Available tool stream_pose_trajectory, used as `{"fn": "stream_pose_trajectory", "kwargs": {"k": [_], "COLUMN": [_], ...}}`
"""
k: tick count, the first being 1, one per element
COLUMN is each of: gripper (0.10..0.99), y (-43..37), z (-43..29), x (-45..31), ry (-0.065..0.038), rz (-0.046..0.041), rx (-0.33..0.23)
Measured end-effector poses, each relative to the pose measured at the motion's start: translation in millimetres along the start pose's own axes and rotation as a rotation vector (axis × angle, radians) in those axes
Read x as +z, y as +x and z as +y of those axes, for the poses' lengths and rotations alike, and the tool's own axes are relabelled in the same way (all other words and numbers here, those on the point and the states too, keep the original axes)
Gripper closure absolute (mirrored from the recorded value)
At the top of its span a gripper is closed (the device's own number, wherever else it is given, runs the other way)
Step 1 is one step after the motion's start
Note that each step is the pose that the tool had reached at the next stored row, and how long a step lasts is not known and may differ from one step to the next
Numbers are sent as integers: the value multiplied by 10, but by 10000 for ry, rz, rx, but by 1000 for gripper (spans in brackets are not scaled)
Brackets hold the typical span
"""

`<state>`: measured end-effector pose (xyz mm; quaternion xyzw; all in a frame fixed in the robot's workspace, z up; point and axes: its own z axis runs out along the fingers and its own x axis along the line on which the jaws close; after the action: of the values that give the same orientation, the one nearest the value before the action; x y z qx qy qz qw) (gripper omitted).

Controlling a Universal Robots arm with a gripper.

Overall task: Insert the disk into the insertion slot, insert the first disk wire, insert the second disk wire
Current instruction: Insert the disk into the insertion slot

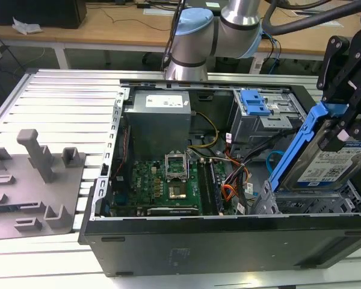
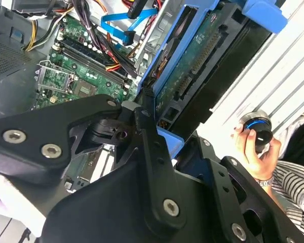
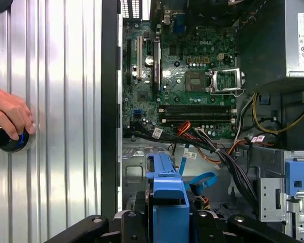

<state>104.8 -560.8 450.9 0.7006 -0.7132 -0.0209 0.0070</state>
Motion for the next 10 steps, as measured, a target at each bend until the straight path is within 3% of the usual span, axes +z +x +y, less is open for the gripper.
{"fn": "stream_pose_trajectory", "kwargs": {"k": [2, 5, 10], "gripper": [722, 722, 722], "y": [-4, -67, -70], "z": [-5, -74, -84], "x": [33, 45, 125], "ry": [1, 0, 0], "rz": [-1, 0, -1], "rx": [0, 0, 0]}}
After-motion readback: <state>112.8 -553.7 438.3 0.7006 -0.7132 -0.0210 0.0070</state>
